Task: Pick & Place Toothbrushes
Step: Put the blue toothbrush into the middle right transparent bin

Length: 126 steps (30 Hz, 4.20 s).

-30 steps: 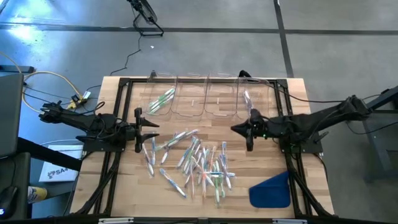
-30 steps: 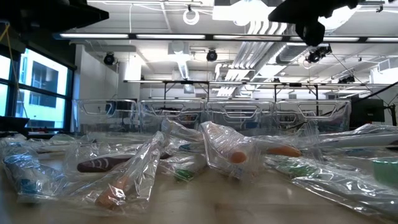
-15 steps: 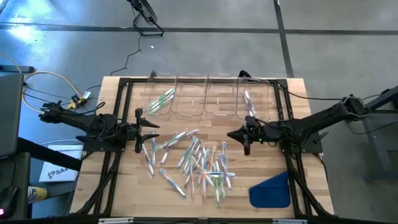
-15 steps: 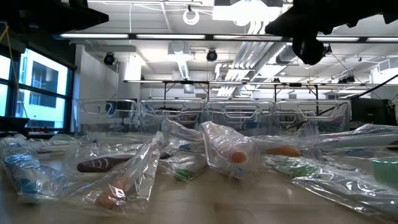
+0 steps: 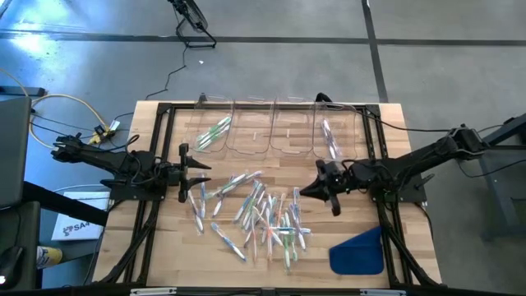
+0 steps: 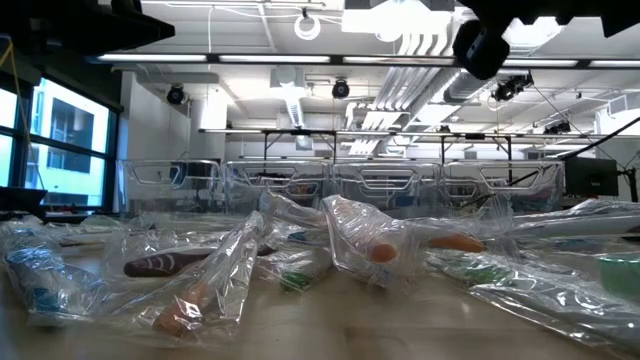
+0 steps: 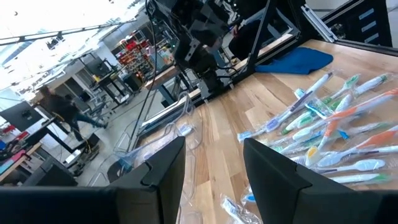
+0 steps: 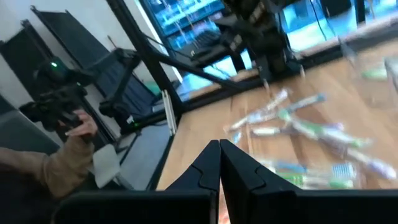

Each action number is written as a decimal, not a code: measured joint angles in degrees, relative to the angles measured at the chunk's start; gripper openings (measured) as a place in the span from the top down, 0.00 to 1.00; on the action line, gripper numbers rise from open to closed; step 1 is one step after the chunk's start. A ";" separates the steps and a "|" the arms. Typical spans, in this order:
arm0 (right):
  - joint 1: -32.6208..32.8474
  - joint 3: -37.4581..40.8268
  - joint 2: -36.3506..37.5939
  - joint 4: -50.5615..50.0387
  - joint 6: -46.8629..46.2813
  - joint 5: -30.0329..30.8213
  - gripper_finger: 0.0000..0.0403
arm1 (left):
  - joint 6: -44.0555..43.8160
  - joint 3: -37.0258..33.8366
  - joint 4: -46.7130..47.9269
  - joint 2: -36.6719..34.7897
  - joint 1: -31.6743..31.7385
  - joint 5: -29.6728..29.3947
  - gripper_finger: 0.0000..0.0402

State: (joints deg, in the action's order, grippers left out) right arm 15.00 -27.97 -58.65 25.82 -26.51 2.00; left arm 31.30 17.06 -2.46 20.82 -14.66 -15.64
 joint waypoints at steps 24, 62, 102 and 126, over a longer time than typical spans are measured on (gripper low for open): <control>5.97 -3.88 0.04 -15.84 -20.01 25.02 0.99 | -0.67 0.02 3.48 0.02 0.00 -0.02 0.60; -1.66 -15.63 -27.15 -43.50 -47.53 11.23 0.74 | 1.24 0.02 4.92 0.02 0.00 -0.02 0.60; -2.40 -15.73 -39.85 -33.55 -52.60 17.00 0.97 | 1.19 0.07 6.05 0.04 0.02 -0.04 0.60; -2.38 -15.51 -39.09 -29.56 -44.00 15.59 0.99 | 1.26 0.07 6.05 0.04 0.02 -0.04 0.60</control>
State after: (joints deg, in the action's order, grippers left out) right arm 12.62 -43.48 -97.75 -3.74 -70.51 17.59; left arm 32.56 17.12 3.59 20.86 -14.63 -15.68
